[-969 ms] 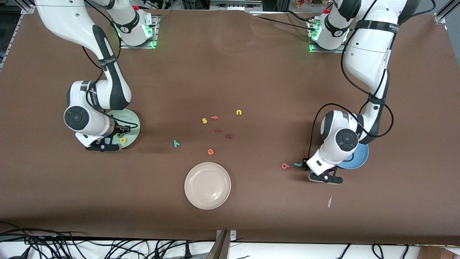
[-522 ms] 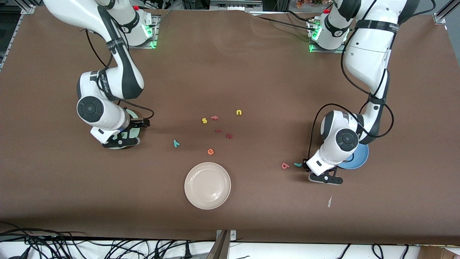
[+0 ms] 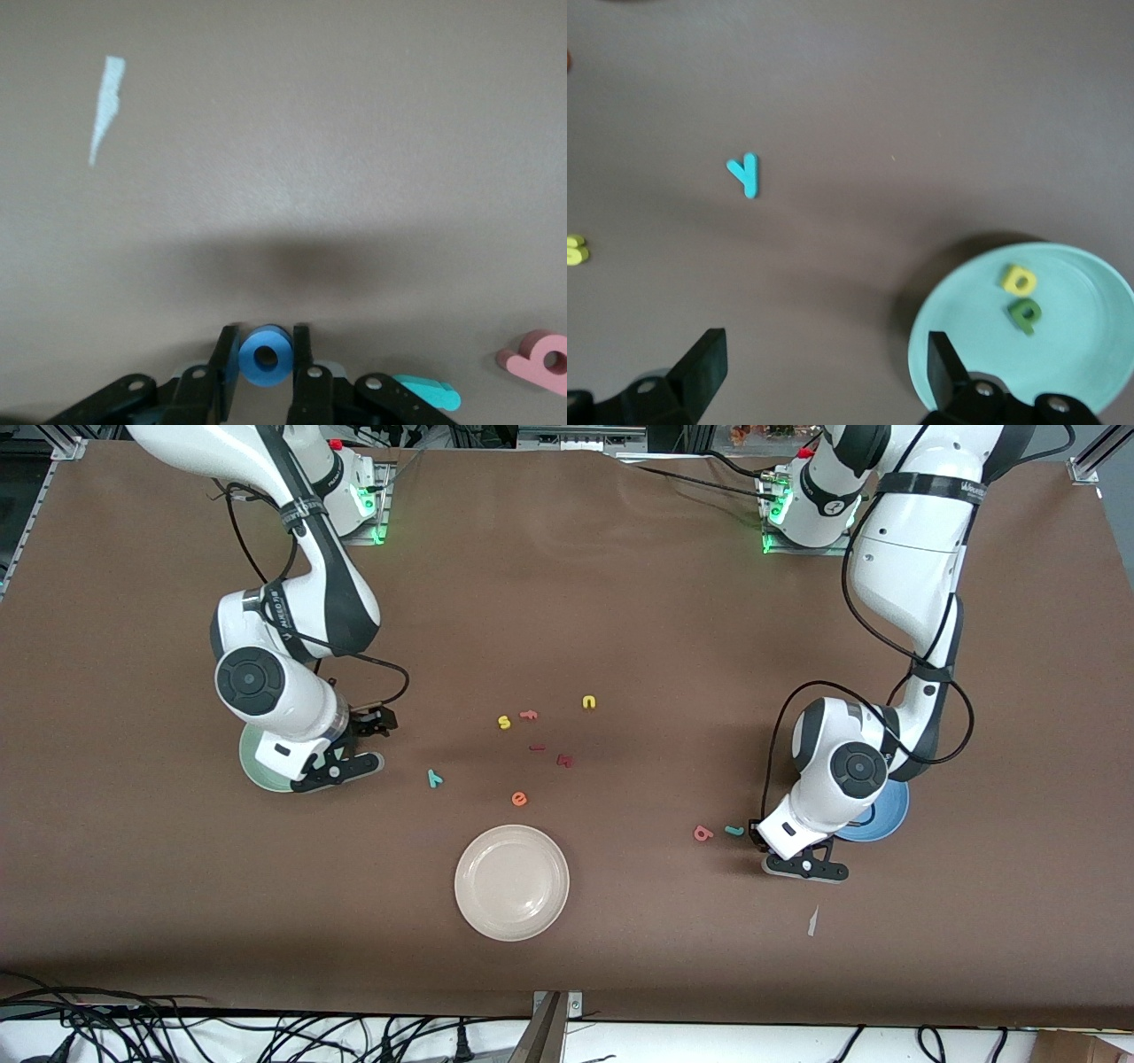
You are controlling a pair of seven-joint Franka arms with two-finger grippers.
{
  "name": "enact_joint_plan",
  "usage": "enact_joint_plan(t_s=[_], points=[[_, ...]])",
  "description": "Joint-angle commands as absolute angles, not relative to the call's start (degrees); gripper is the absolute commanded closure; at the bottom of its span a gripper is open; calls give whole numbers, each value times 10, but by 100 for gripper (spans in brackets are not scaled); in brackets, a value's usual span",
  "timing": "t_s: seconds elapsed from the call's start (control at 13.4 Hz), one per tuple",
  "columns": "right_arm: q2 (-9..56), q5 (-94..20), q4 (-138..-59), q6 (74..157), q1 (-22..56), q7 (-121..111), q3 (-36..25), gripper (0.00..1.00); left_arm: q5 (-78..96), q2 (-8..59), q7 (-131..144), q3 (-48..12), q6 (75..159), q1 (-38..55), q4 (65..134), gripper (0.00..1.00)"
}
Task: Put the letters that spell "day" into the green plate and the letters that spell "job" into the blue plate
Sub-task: 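Reach the right gripper to teal Y while the left gripper drops O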
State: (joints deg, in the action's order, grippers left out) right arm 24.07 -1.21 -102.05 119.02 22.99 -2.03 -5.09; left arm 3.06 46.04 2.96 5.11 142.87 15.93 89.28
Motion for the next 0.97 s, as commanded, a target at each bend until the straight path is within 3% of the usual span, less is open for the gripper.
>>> enact_joint_plan(t_s=[0.0, 0.3, 0.75, 0.82, 0.89], points=[[278, -12, -1004, 1238, 248, -35, -51, 0, 38, 415, 18, 57, 1371, 158, 898, 92], [324, -13, -1001, 1322, 258, -35, -44, 0, 38, 371, -12, 57, 1295, 140, 905, 92], [383, -15, -990, 1412, 258, -37, -24, 1, 38, 314, -93, 57, 1293, 88, 1018, 83], [389, -14, -991, 1412, 259, -37, -23, 2, 38, 315, -93, 58, 1294, 87, 1020, 68], [396, -13, -991, 1418, 261, -37, -21, 6, 39, 316, -92, 57, 1294, 88, 1019, 35]])
